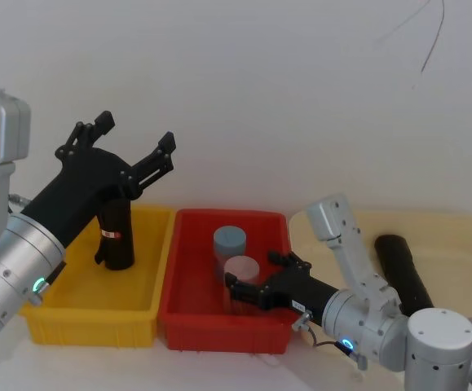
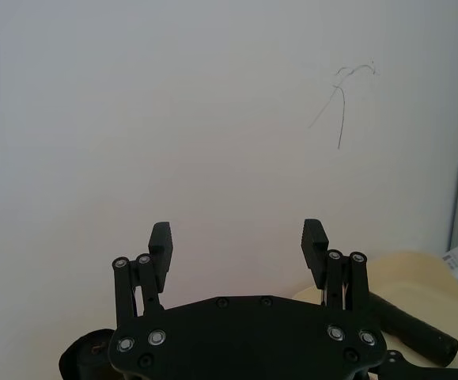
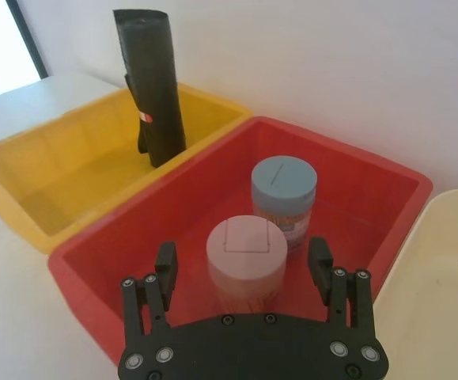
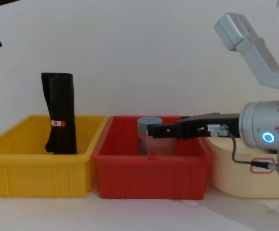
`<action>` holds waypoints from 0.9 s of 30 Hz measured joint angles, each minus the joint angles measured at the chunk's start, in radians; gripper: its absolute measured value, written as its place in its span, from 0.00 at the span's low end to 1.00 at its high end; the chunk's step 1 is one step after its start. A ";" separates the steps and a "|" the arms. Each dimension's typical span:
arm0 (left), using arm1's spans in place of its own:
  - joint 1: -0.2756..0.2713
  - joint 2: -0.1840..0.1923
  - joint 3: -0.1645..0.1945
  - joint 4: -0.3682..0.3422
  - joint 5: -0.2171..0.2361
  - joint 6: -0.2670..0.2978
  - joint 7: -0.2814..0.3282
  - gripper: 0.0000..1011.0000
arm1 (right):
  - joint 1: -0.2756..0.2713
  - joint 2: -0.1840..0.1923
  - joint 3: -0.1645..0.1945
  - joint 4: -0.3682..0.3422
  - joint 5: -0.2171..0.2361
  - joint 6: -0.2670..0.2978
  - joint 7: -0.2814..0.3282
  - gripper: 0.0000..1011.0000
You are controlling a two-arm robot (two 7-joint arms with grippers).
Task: Pick up the garbage bag with the one hand and transfer it to the other hand.
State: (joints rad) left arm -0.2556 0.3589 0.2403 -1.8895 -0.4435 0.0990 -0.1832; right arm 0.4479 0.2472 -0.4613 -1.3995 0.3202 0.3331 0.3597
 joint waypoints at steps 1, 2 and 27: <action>0.000 0.000 0.000 0.000 0.000 0.000 0.000 0.99 | 0.006 -0.002 -0.001 0.012 0.000 -0.002 0.000 0.99; 0.000 0.000 0.000 0.000 0.000 0.000 0.000 0.99 | 0.008 -0.003 -0.002 0.018 0.000 -0.003 0.001 0.99; 0.000 0.000 0.000 0.000 0.000 0.000 0.000 0.99 | 0.079 -0.044 -0.024 0.156 -0.033 -0.026 0.014 0.99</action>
State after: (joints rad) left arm -0.2555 0.3588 0.2404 -1.8894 -0.4436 0.0989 -0.1834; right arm 0.5266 0.2034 -0.4849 -1.2434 0.2869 0.3069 0.3735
